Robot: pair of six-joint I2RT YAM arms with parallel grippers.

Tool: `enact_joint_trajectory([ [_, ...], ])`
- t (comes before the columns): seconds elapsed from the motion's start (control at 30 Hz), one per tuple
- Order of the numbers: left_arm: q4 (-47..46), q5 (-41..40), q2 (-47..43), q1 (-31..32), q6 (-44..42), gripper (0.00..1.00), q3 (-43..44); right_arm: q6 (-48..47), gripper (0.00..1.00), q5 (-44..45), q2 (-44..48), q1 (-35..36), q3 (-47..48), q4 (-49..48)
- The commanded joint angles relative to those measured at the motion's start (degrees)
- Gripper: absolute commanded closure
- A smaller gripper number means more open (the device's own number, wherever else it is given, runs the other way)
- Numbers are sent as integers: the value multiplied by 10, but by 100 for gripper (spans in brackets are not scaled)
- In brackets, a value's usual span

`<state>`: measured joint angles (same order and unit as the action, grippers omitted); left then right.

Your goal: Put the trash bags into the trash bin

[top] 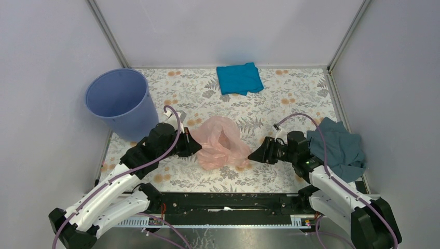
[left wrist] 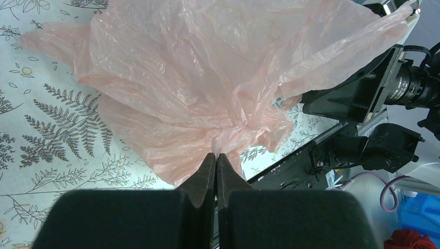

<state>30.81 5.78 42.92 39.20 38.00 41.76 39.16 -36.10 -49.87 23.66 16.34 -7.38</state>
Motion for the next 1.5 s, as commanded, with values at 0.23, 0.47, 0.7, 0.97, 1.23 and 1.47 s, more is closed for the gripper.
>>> enact_joint_trajectory([
  [0.23,-11,2,-1,-2,12,100,17,27,56,16,-39,23,-33,-119],
  [0.47,-7,0,-2,-2,26,100,12,20,62,7,-103,23,-24,-165],
  [0.7,-41,50,23,-2,39,100,-11,33,100,-7,-123,24,-22,-202],
  [0.97,-136,96,33,-2,60,75,-83,38,100,12,-65,23,-22,-154],
  [1.23,-215,125,51,-2,85,57,-147,33,100,16,-54,23,-14,-118],
  [1.47,-212,112,74,-2,75,77,-153,38,100,22,-64,23,-15,-116],
])
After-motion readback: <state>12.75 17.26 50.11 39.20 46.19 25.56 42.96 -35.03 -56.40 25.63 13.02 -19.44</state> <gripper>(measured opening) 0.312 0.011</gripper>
